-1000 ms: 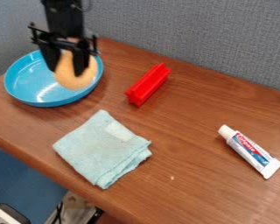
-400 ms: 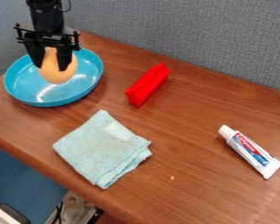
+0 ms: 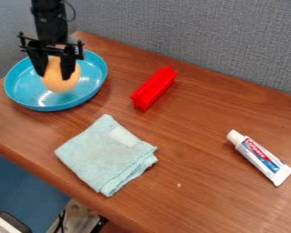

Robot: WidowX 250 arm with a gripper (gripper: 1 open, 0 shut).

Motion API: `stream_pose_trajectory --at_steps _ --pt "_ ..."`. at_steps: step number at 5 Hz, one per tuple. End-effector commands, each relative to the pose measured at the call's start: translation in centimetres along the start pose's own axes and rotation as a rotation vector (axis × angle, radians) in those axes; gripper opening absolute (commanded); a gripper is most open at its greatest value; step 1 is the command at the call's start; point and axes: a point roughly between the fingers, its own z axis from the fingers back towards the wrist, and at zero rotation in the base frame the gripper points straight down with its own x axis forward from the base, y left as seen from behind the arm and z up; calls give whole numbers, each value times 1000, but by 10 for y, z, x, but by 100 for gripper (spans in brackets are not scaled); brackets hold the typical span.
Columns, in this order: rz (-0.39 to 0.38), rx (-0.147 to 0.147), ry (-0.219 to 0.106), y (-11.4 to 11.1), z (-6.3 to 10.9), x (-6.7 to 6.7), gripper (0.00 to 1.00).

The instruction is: Put the yellow ball on the blue plate

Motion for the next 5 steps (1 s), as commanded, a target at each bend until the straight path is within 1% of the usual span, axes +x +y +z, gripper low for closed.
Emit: stream_pose_trajectory --at_steps 1,5 --pt "10 28 -55 8 10 14 0" --pt "4 28 -50 10 6 20 0"
